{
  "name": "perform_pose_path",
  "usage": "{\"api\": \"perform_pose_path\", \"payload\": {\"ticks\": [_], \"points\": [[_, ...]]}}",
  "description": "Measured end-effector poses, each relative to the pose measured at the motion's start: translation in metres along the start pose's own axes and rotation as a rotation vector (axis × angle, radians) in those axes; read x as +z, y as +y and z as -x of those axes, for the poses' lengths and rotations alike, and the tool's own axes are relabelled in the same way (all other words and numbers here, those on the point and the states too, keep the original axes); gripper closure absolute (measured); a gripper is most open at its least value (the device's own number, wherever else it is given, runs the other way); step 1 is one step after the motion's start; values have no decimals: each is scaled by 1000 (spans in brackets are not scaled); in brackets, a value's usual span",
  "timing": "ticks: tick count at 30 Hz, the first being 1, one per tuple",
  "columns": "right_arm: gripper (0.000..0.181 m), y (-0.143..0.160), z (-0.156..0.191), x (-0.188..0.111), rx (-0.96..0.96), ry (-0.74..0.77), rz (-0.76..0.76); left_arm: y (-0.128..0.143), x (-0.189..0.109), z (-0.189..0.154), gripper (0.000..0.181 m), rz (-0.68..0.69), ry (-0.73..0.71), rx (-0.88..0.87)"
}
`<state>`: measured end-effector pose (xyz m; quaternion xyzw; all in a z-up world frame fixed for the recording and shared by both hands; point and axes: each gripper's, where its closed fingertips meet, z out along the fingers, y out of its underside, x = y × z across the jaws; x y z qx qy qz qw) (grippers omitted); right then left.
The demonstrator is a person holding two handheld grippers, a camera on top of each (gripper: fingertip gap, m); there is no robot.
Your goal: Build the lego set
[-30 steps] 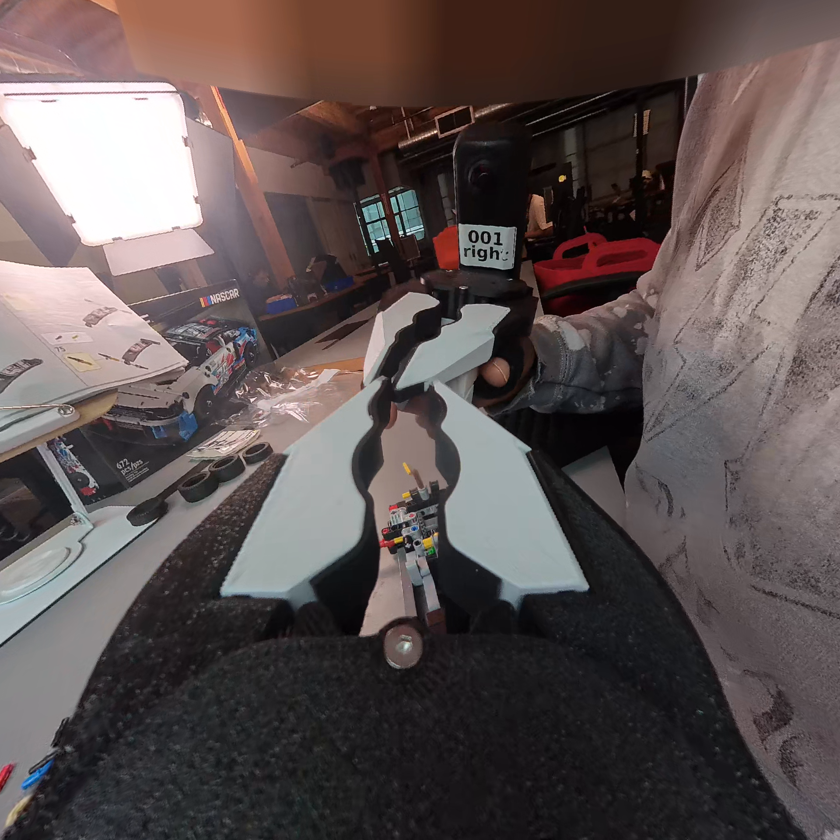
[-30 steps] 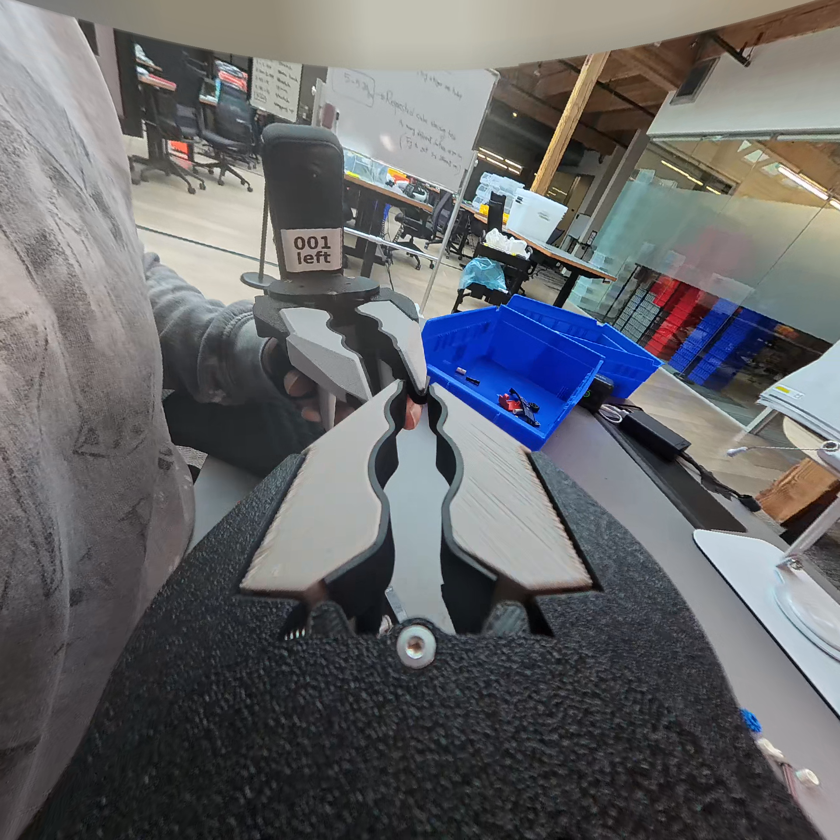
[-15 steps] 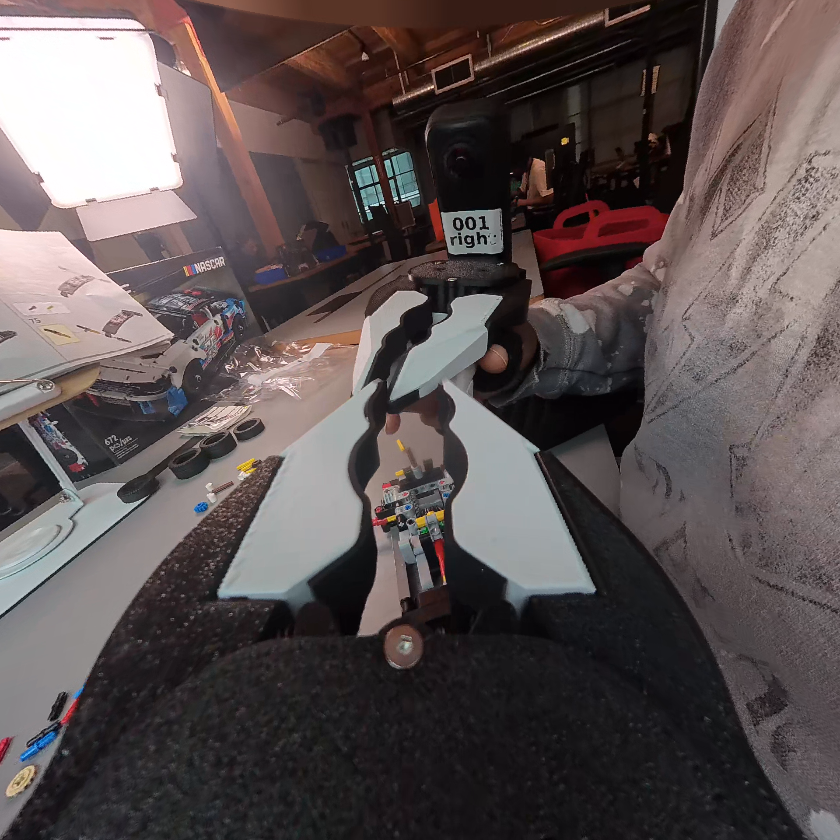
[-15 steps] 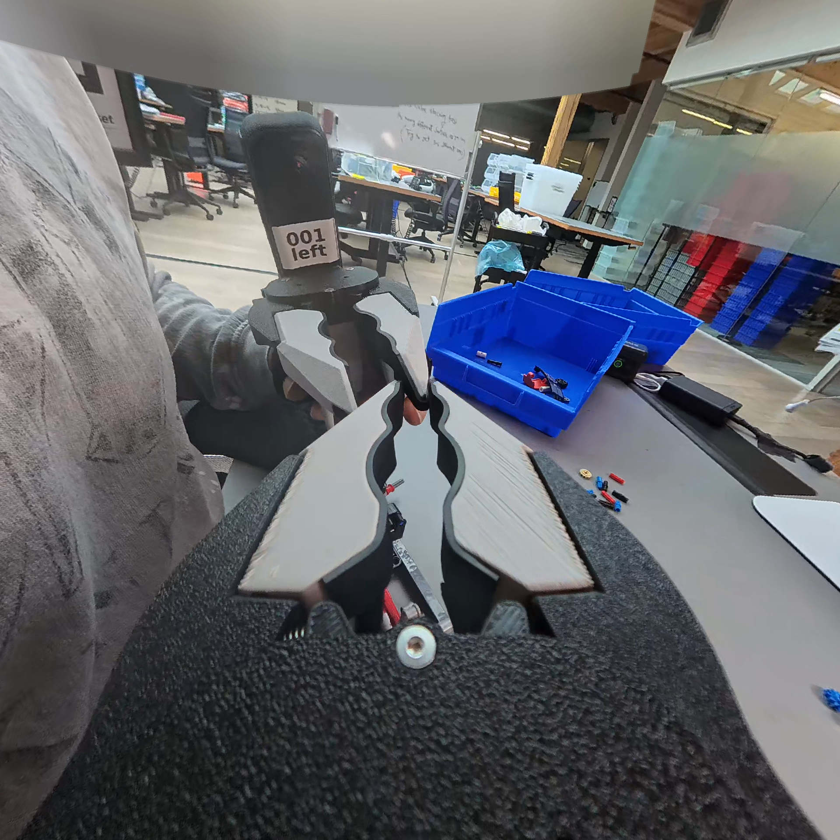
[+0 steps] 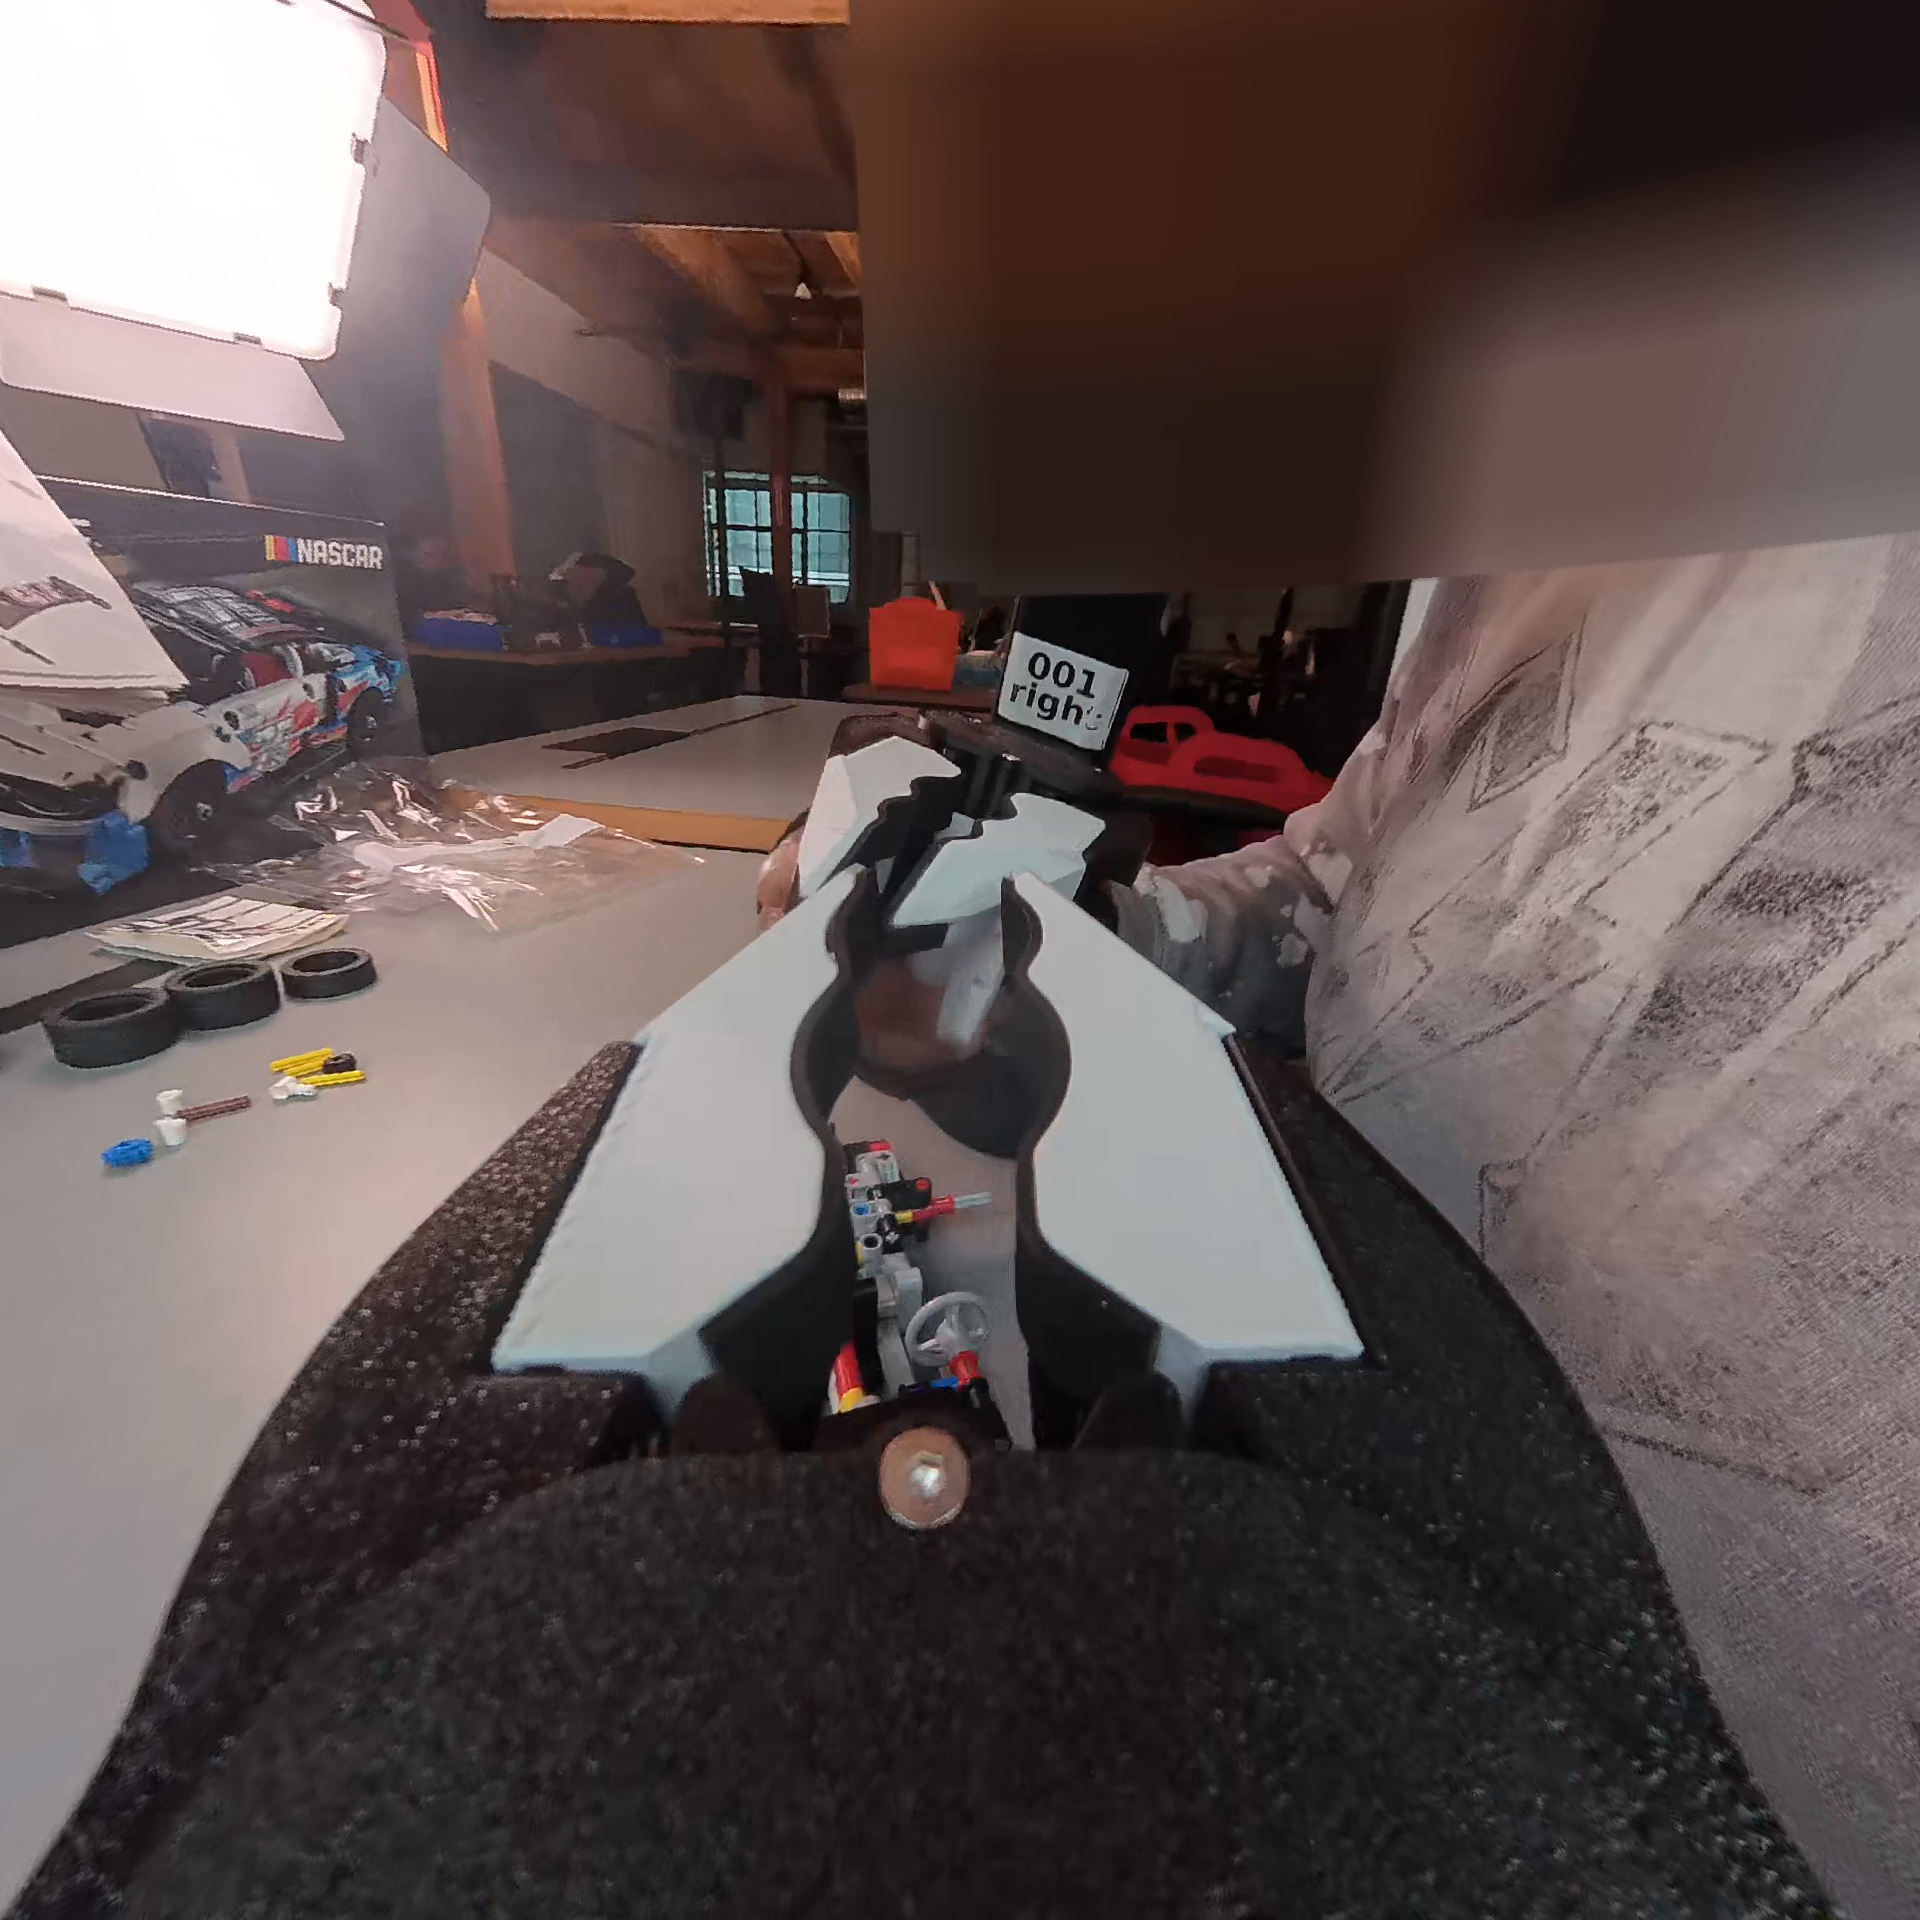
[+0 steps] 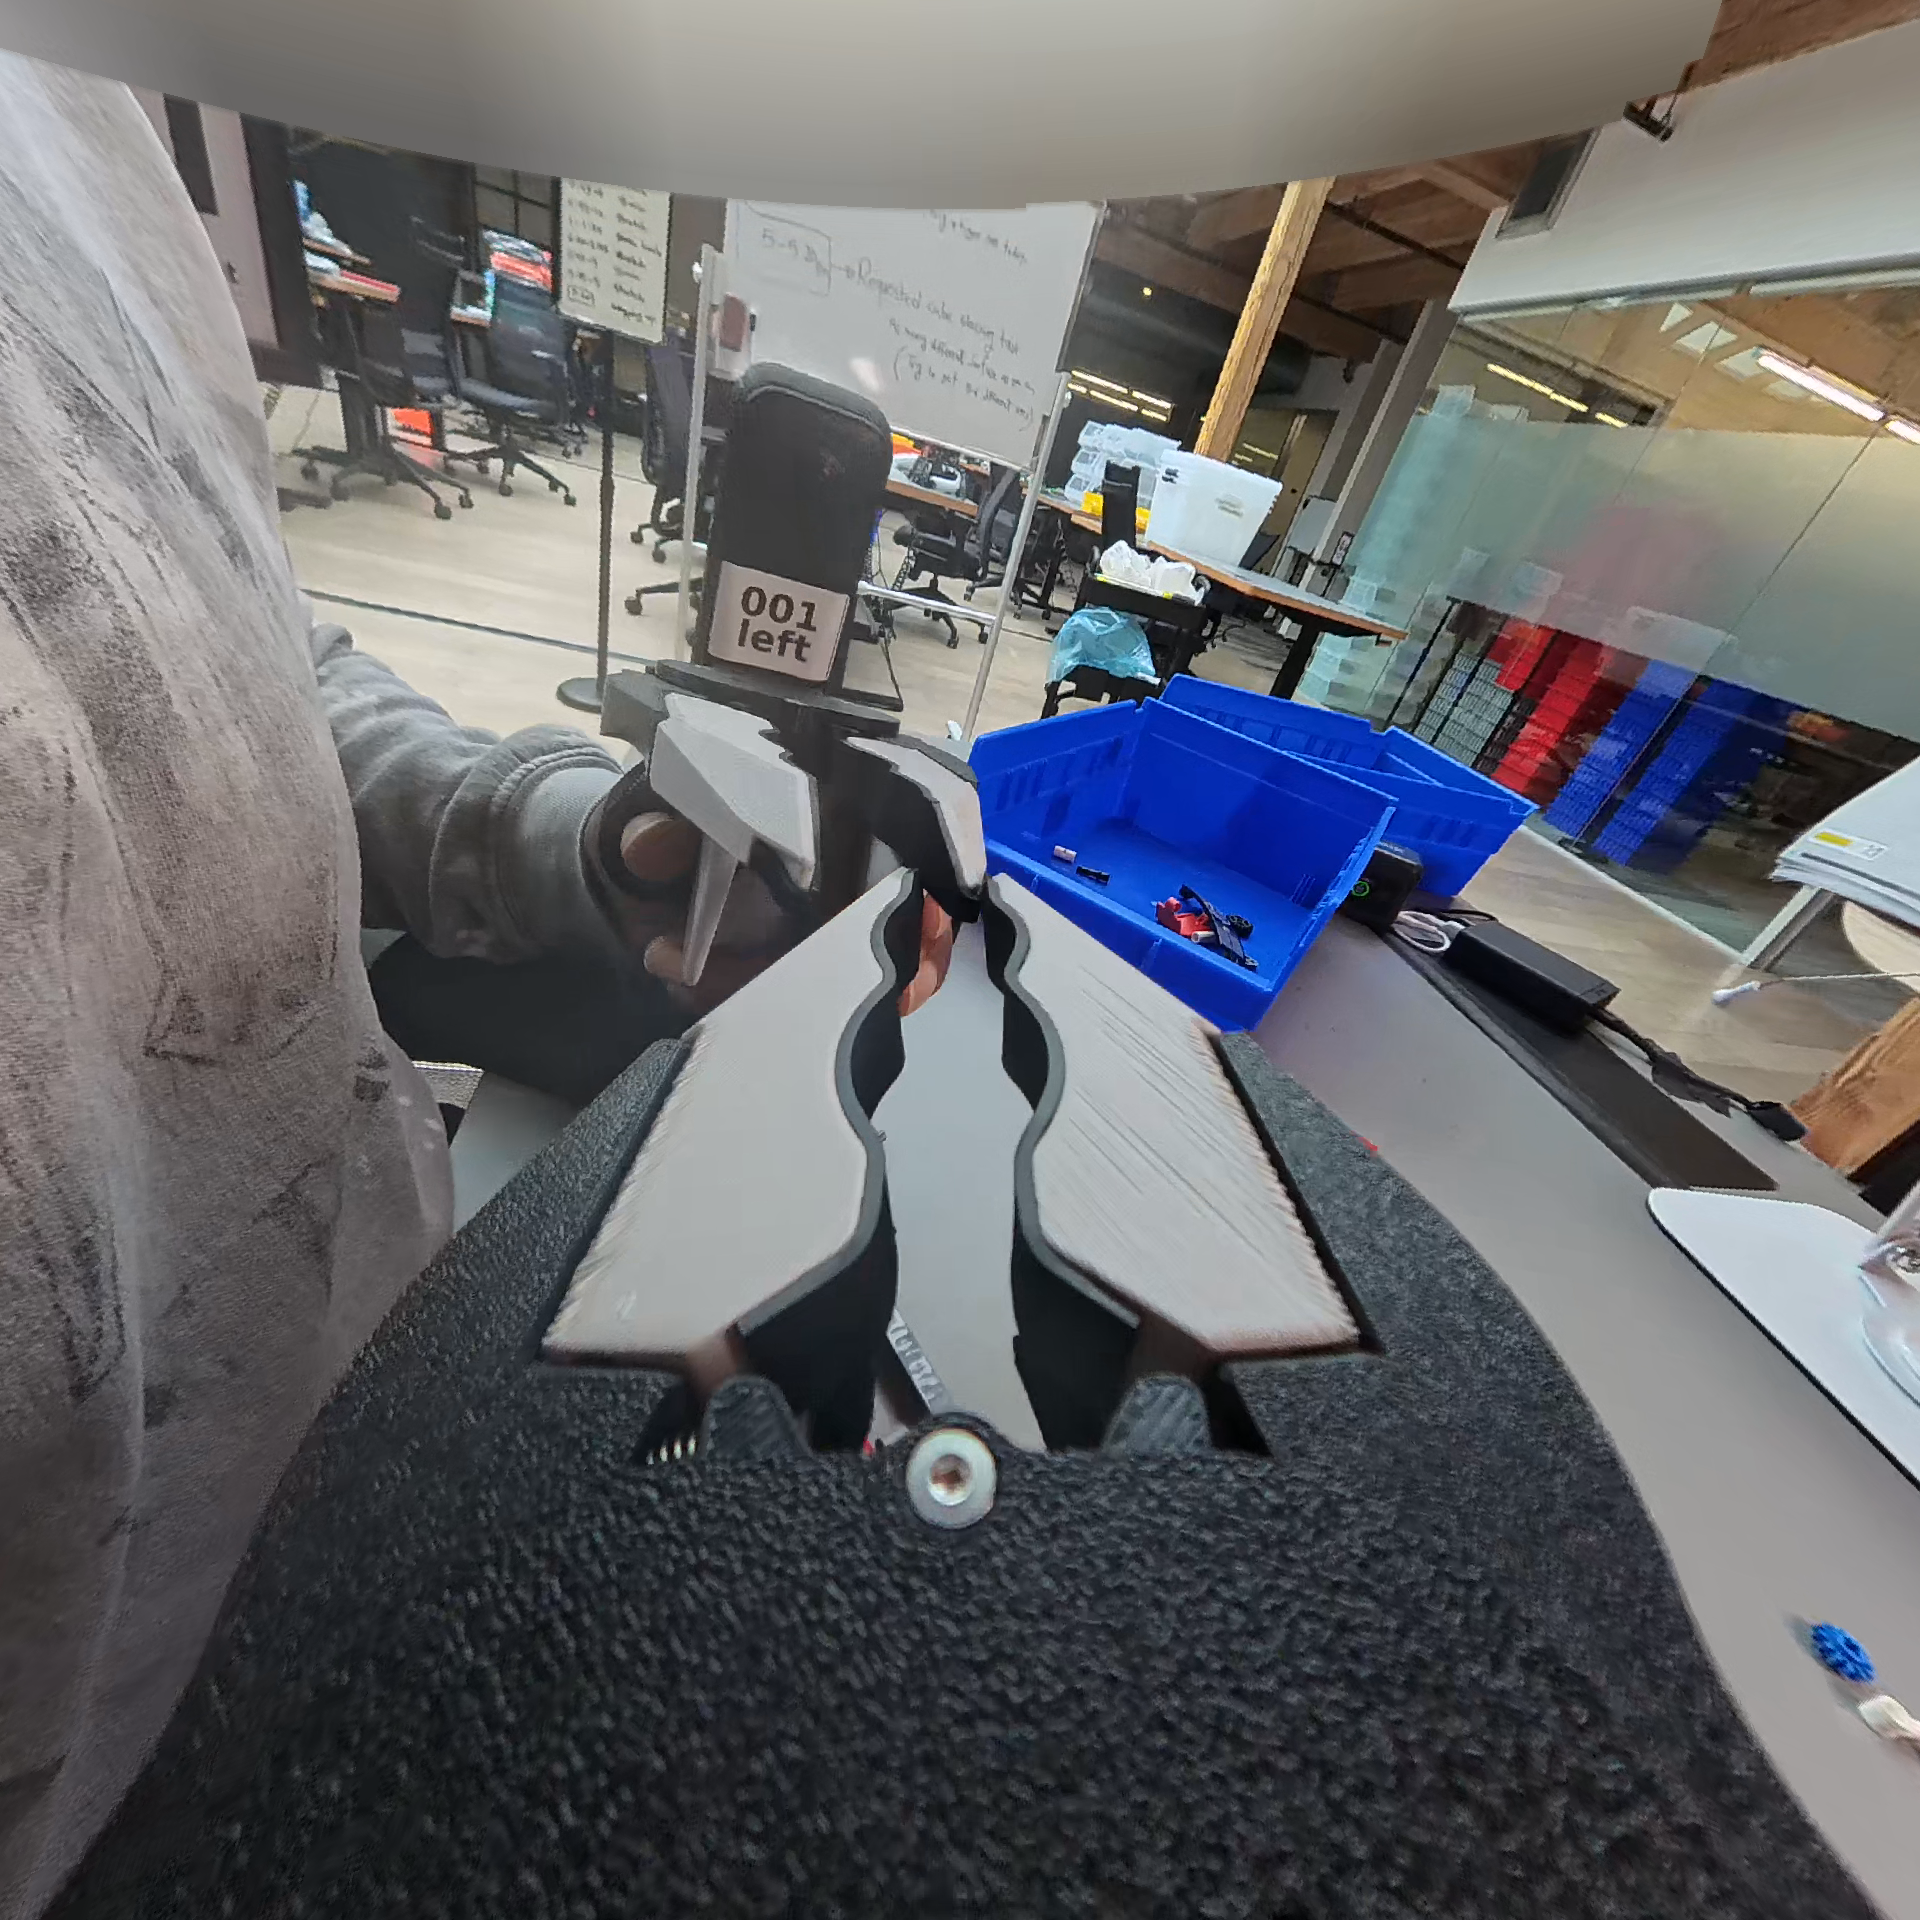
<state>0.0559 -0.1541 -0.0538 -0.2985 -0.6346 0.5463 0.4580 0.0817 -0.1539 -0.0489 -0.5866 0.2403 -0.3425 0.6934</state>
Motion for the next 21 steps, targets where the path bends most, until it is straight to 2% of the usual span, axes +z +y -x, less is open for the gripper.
{"api": "perform_pose_path", "payload": {"ticks": [13,17,21], "points": [[173,-12,-5,4,-55,87,-84,-23,-5,4,160,-161,152,-380],[176,-13,-2,4,-15,32,-85,-22,-5,2,167,-141,165,-372],[178,-6,-1,5,-17,10,-16,-12,-5,9,179,-46,101,-277]]}}
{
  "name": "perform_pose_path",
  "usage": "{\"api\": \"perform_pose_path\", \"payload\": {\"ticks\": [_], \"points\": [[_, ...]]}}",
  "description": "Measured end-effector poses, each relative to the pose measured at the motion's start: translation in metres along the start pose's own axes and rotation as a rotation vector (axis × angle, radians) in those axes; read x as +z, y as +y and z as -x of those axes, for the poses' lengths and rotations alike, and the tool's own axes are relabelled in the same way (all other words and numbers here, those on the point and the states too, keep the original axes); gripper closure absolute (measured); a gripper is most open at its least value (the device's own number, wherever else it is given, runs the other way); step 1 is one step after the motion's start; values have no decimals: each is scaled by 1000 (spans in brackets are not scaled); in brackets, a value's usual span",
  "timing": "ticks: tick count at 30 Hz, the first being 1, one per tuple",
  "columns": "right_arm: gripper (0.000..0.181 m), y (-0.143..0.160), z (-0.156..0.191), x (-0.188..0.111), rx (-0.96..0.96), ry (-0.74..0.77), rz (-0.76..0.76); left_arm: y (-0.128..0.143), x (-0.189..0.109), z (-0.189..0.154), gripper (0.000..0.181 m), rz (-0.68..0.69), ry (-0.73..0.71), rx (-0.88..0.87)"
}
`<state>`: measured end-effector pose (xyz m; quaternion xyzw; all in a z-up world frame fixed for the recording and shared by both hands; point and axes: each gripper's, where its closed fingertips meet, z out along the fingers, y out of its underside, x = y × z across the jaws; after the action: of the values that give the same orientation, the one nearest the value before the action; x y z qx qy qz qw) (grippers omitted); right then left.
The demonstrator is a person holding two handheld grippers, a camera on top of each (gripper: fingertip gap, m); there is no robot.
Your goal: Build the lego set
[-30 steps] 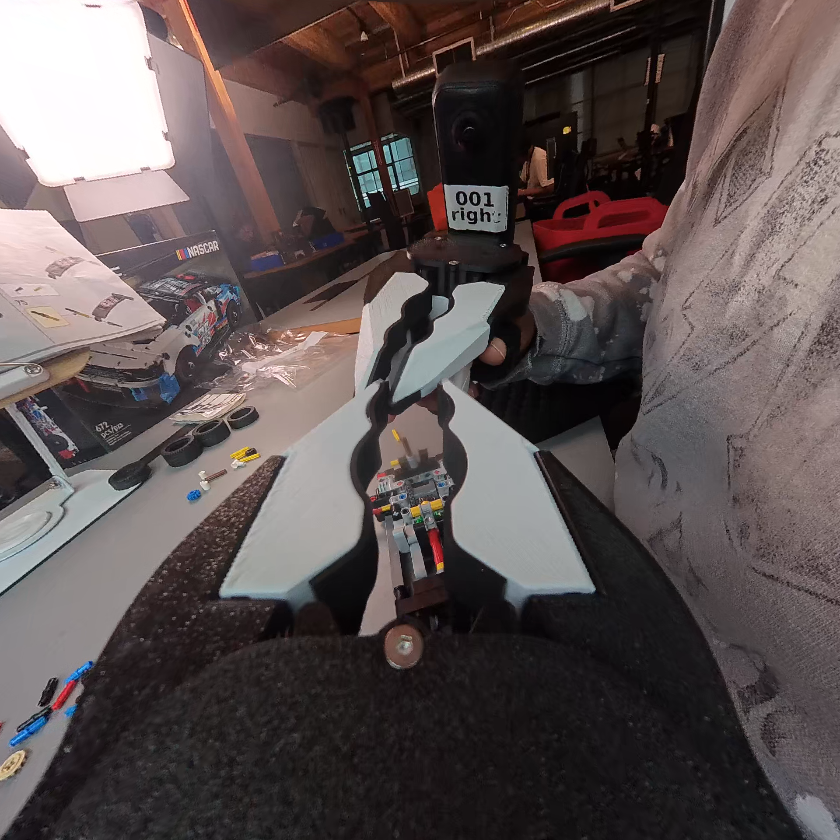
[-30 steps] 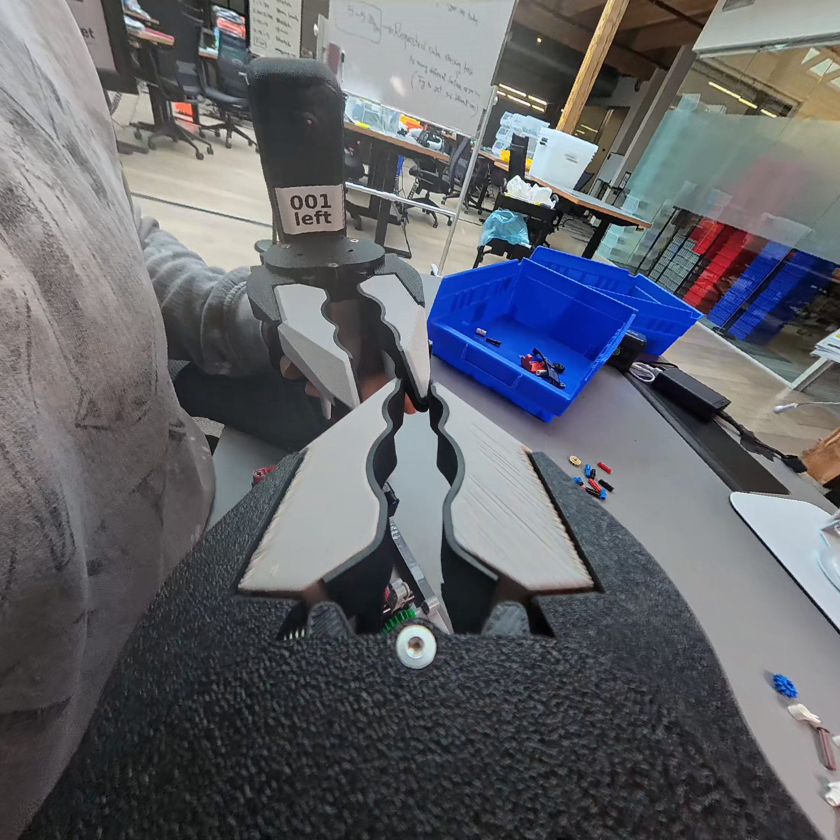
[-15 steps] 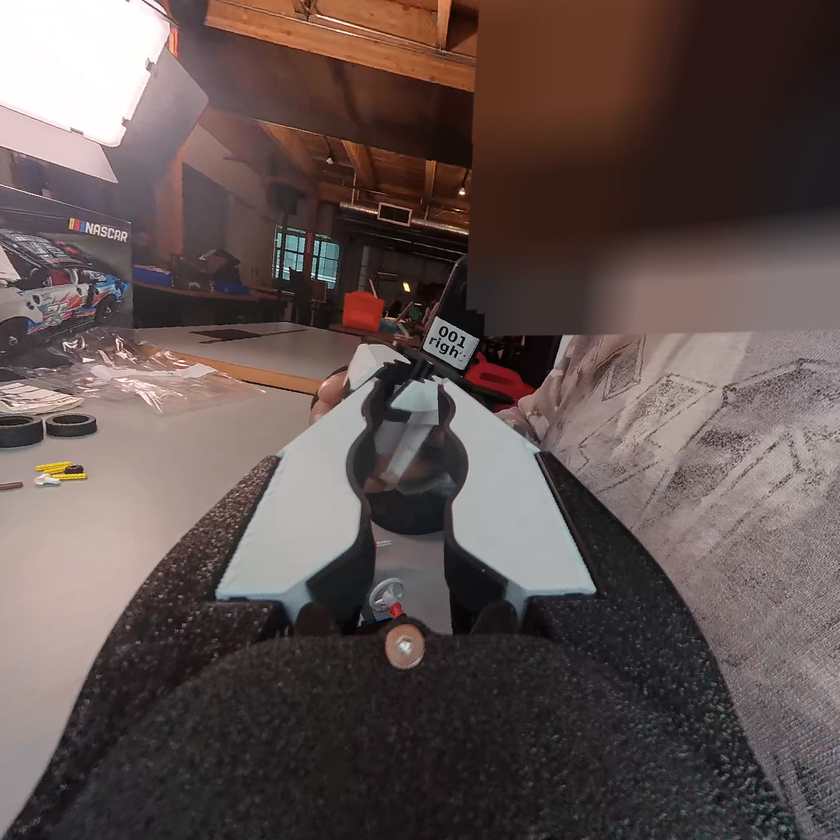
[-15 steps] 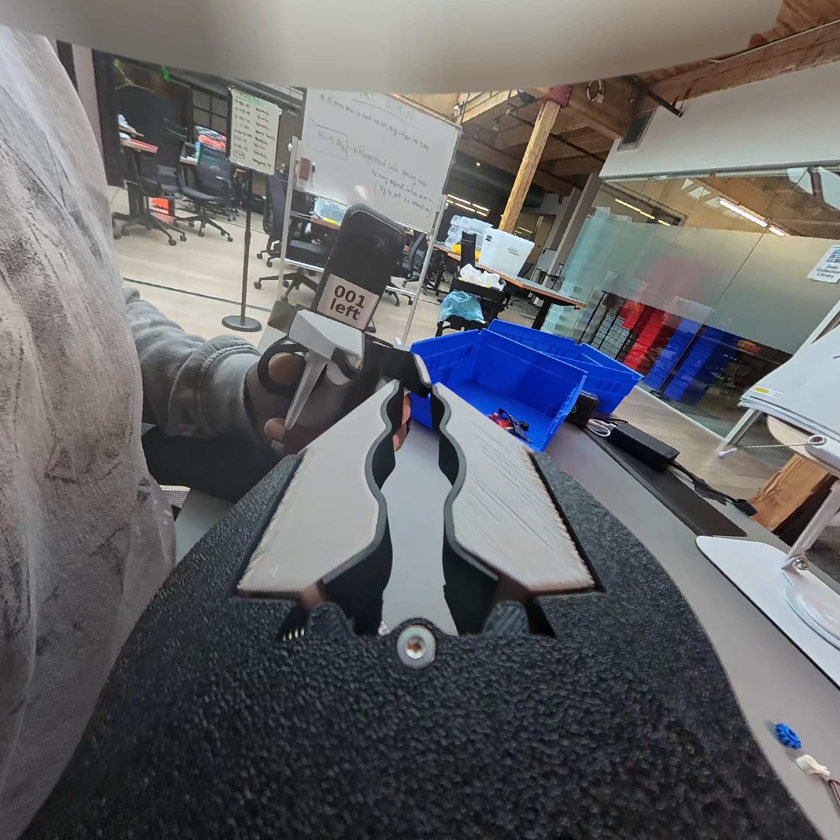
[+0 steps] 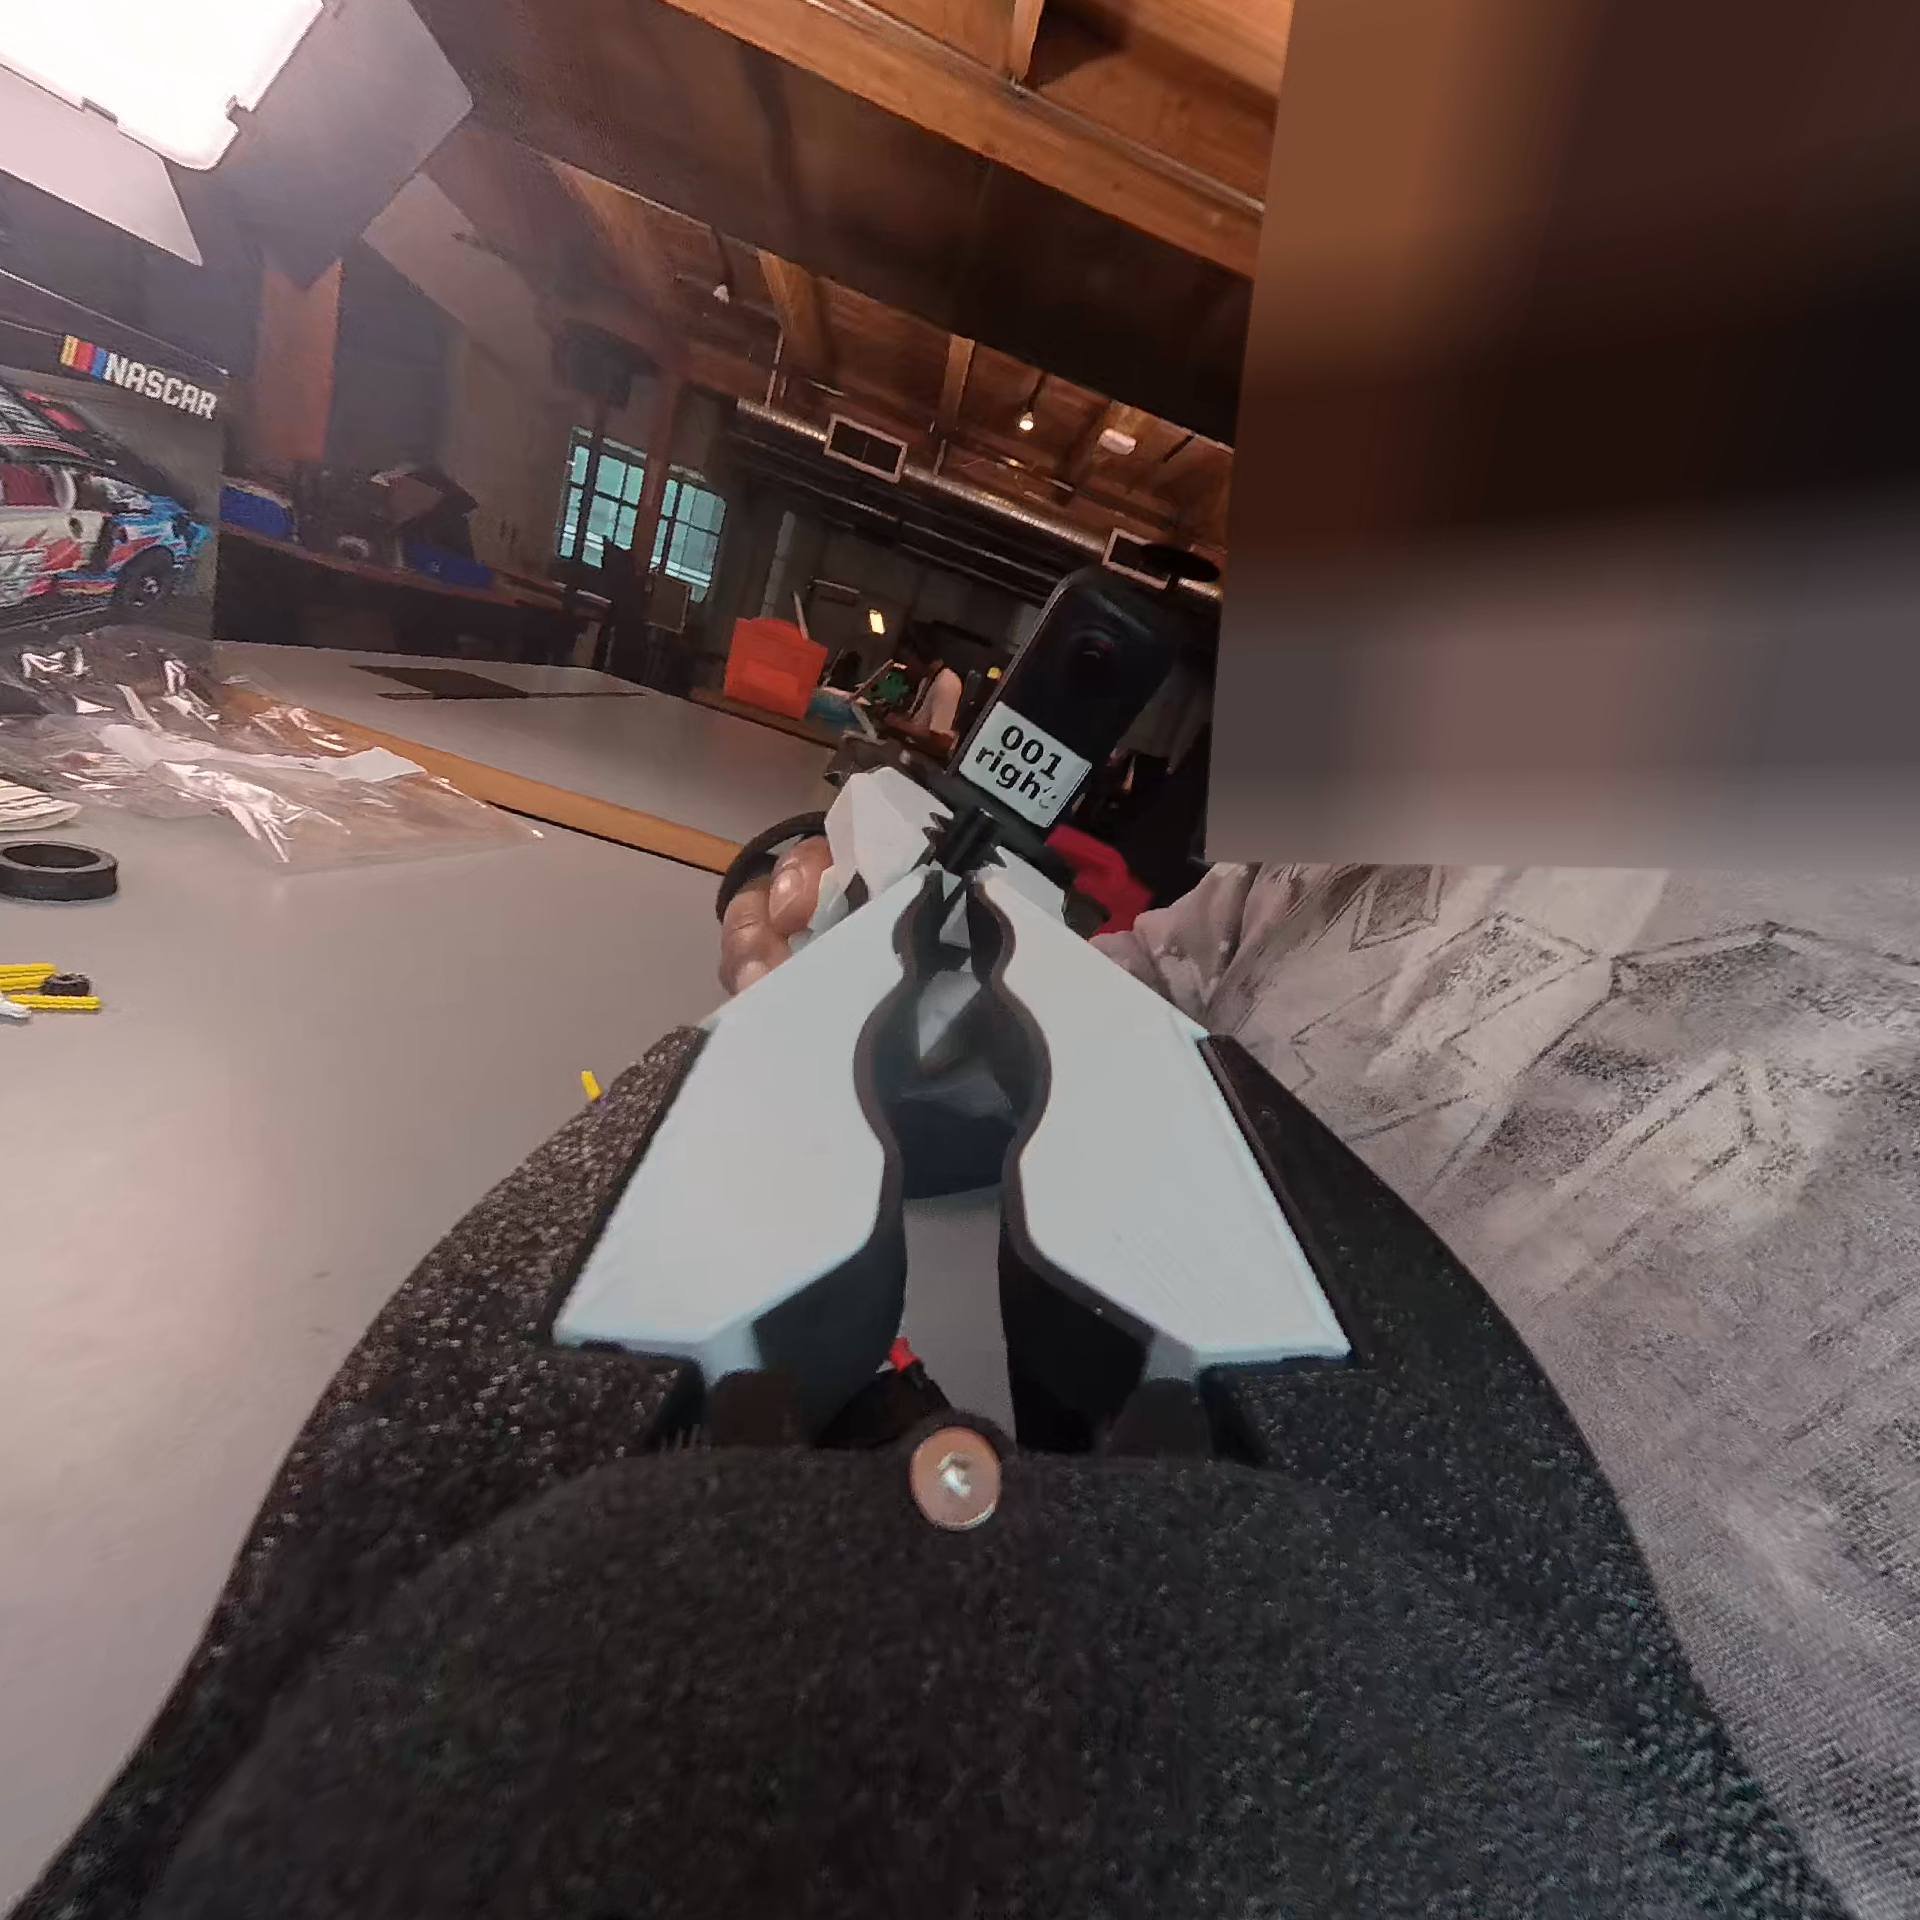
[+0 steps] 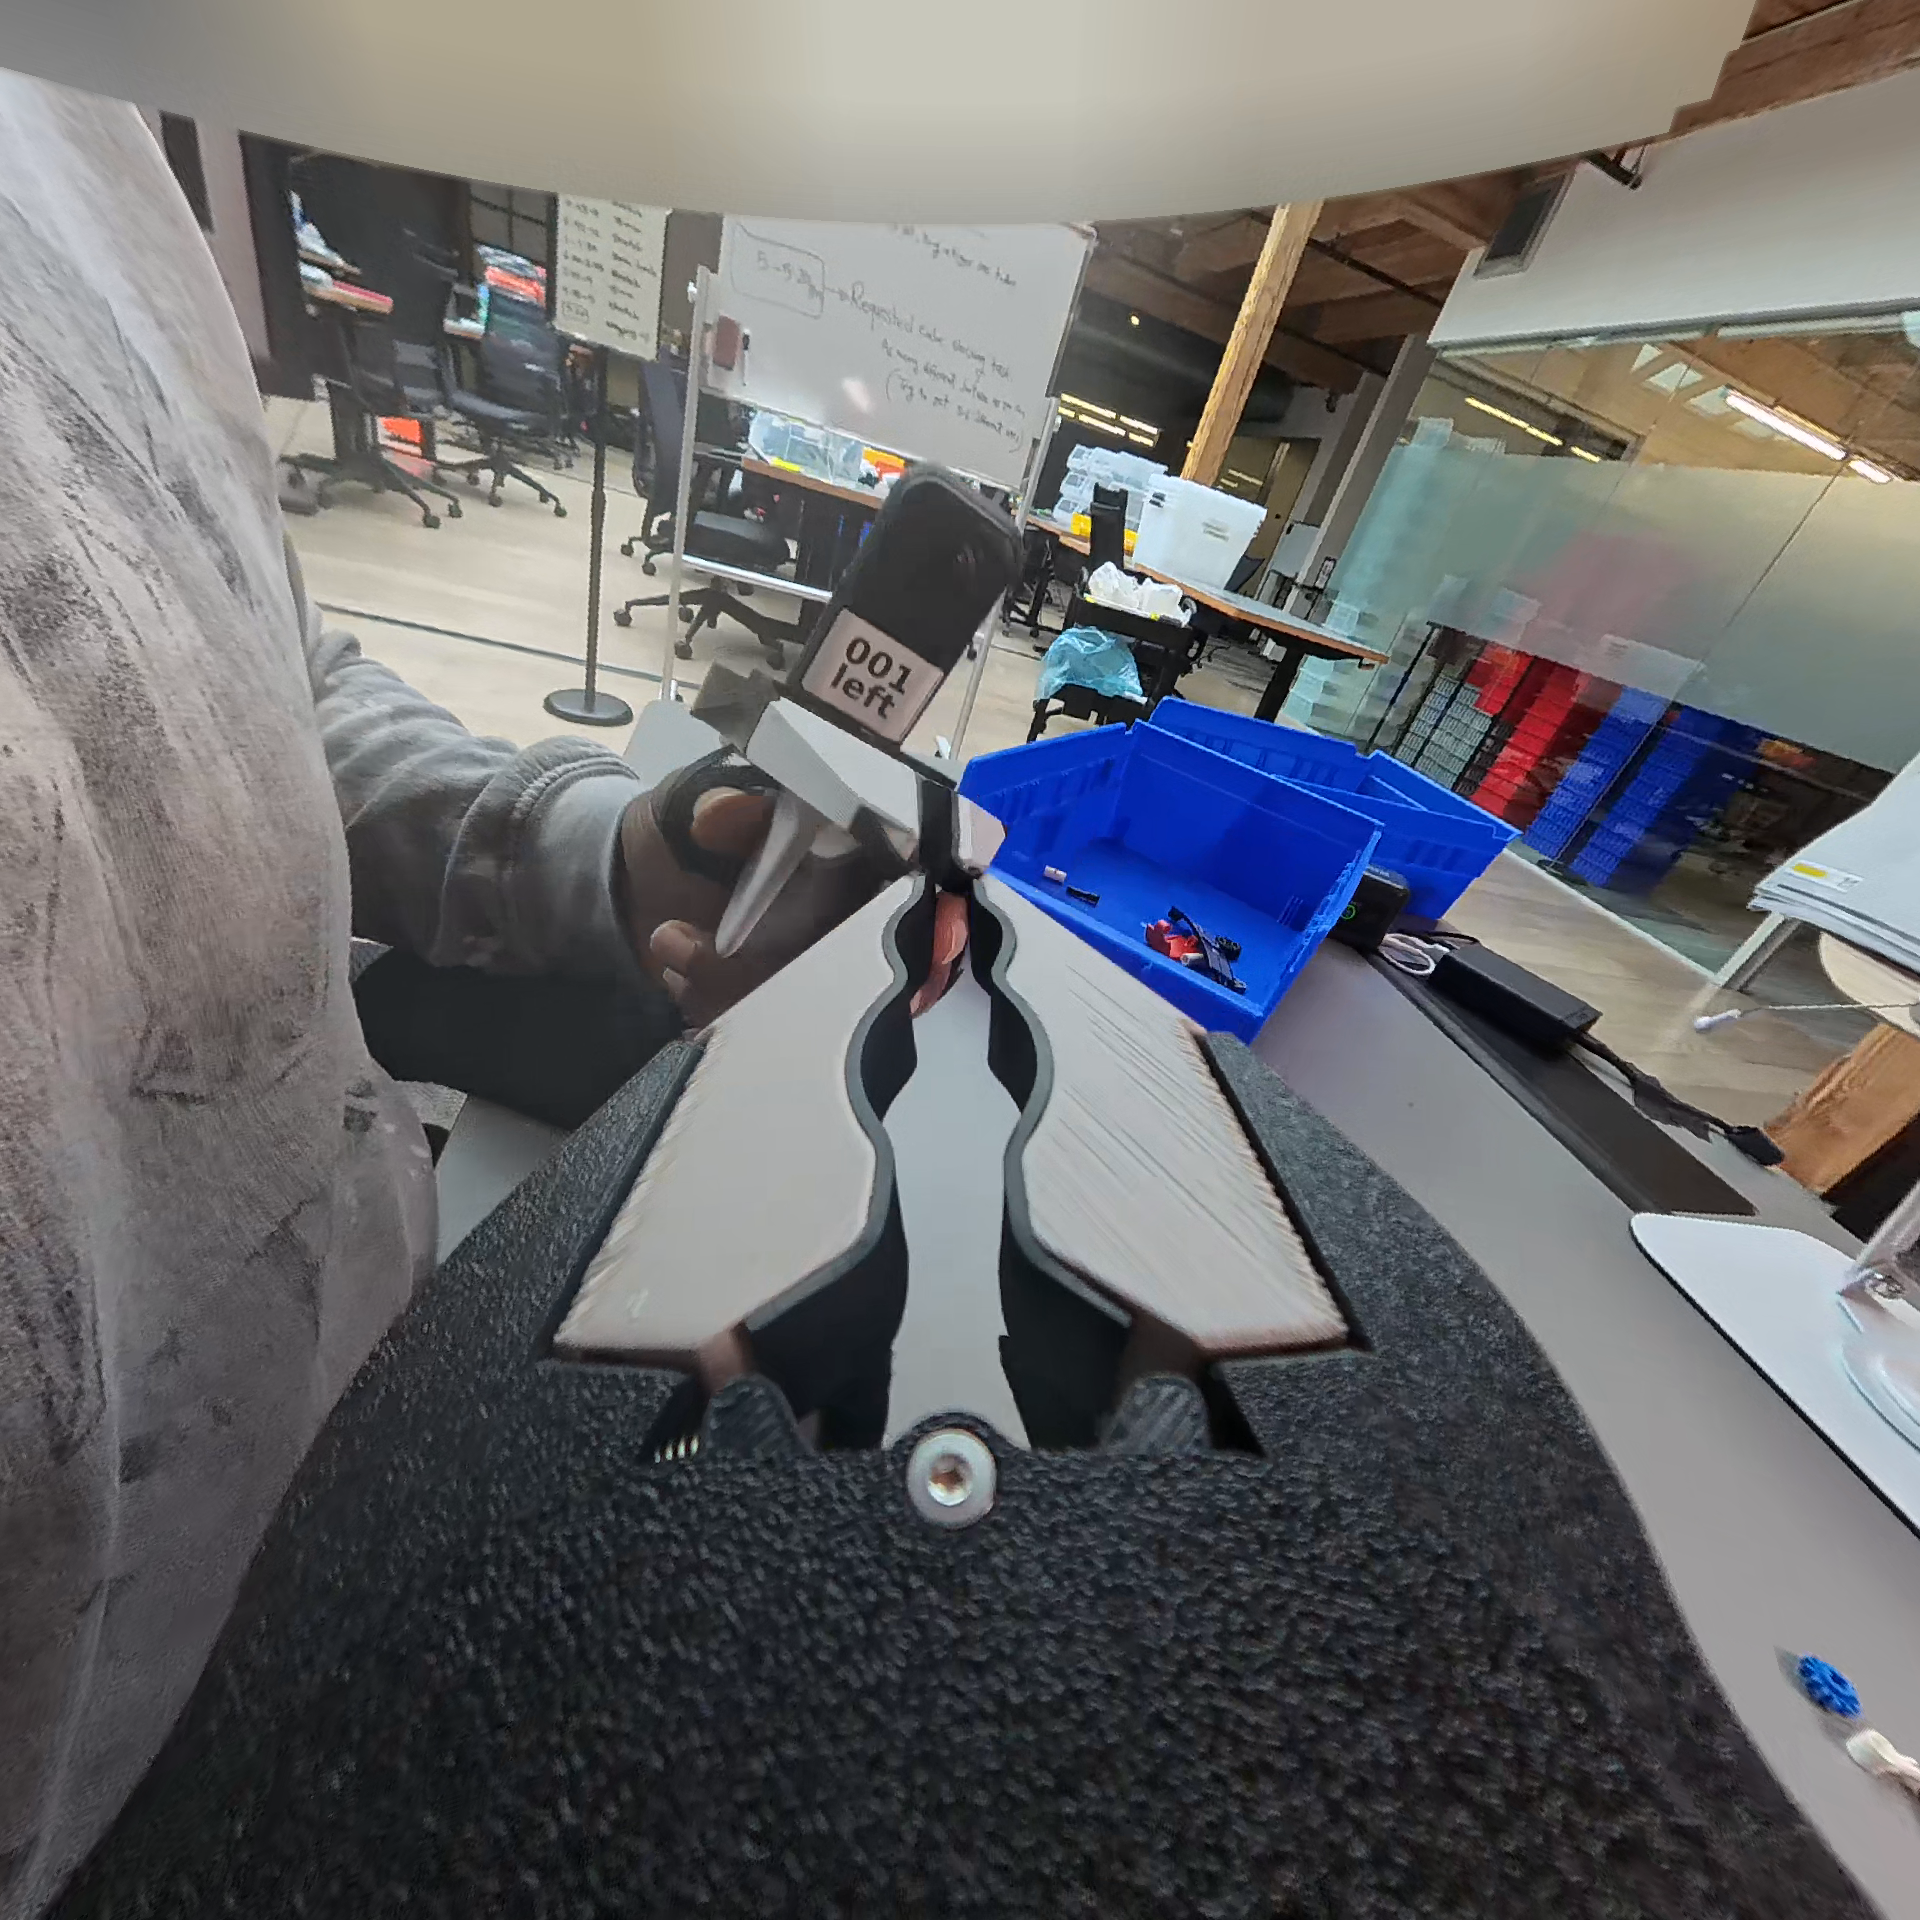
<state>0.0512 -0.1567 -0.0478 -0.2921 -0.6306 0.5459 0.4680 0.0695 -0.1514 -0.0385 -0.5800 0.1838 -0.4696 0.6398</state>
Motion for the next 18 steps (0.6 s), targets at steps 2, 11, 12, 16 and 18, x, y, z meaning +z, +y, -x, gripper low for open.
{"api": "perform_pose_path", "payload": {"ticks": [2,11,12,16,18], "points": [[181,3,-1,0,19,-6,22,2,0,3,181,50,-39,81],[178,-1,0,3,-34,10,21,1,-3,-7,181,134,-64,537],[173,-1,-1,2,-22,1,16,0,-3,-7,179,134,-71,565],[170,2,-7,-5,32,5,8,-3,-9,1,174,127,-122,601],[168,7,-12,-9,71,18,20,-1,-11,10,166,154,-182,655]]}}
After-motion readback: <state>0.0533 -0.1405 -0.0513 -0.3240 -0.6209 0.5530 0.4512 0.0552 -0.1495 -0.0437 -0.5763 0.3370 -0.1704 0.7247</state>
